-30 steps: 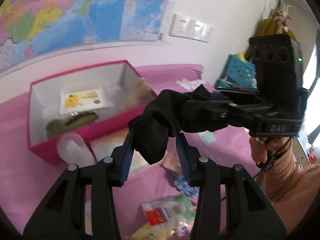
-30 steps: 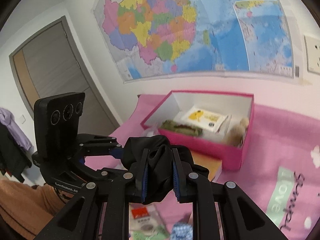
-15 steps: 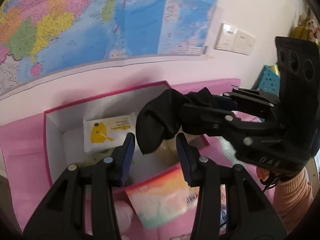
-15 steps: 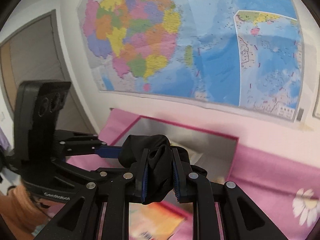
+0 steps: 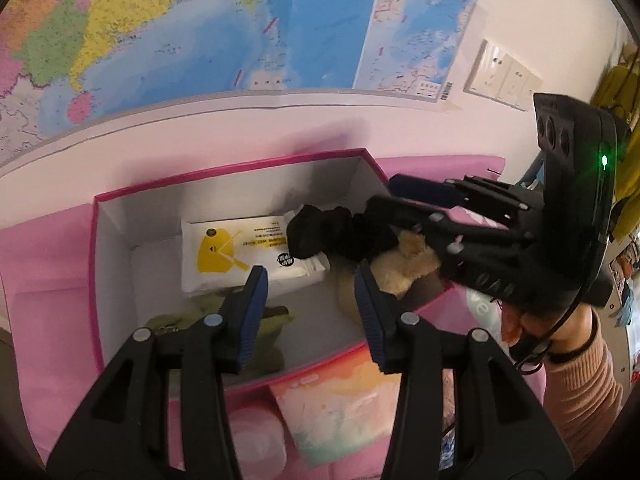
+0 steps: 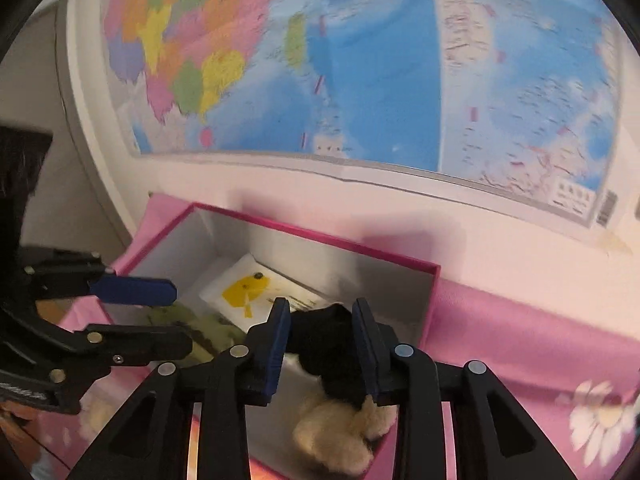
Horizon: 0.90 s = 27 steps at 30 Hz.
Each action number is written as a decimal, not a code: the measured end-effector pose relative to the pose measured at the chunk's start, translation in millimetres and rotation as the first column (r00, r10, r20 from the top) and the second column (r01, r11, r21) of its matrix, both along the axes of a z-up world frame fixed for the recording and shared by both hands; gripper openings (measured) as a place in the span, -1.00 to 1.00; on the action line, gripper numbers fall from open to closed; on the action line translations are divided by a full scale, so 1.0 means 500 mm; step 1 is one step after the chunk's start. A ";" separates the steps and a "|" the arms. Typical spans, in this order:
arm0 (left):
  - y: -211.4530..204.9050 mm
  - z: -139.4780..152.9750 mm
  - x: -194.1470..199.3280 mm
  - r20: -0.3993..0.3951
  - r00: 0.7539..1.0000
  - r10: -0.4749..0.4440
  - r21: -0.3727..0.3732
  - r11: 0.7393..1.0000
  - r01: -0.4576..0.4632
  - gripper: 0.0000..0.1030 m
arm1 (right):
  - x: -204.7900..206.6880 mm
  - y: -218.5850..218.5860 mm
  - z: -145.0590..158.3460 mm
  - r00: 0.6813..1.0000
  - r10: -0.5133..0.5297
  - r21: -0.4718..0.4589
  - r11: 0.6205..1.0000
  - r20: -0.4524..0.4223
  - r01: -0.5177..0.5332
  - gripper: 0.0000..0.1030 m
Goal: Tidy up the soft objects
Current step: 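Carry the black plush into the pink box and open the right tool, then grasp the blue gingham cloth with the right tool and lift it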
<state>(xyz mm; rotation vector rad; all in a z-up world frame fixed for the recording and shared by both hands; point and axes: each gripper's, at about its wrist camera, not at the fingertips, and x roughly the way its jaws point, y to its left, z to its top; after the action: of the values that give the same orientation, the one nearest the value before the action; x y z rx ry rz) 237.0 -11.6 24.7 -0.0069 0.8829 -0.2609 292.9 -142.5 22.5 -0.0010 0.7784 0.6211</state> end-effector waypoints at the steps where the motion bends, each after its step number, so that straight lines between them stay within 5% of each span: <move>1: 0.000 0.004 -0.012 0.011 1.000 -0.012 -0.009 1.000 0.012 -0.09 | -0.006 -0.011 0.004 1.000 -0.005 0.022 1.000 -0.001 0.005 -0.34; 14: 0.002 0.029 -0.214 0.137 0.983 -0.119 -0.044 0.991 0.126 0.11 | -0.170 -0.130 0.077 0.996 0.074 0.272 0.961 -0.059 -0.055 0.04; 21: 0.003 -0.028 -0.297 0.078 0.986 -0.149 -0.066 0.986 0.155 0.11 | -0.299 -0.148 0.076 0.984 0.166 0.299 0.944 -0.070 -0.138 0.08; 27: -0.027 -0.099 -0.331 -0.011 0.979 -0.202 -0.112 0.973 0.200 0.11 | -0.376 -0.161 -0.001 0.976 0.141 0.233 0.967 -0.165 -0.100 0.10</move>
<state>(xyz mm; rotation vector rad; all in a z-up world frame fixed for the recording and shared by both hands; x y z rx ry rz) 71.2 -24.9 -24.7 -0.0235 0.8918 -0.5002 105.1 -223.2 22.0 0.2183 0.8842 0.8312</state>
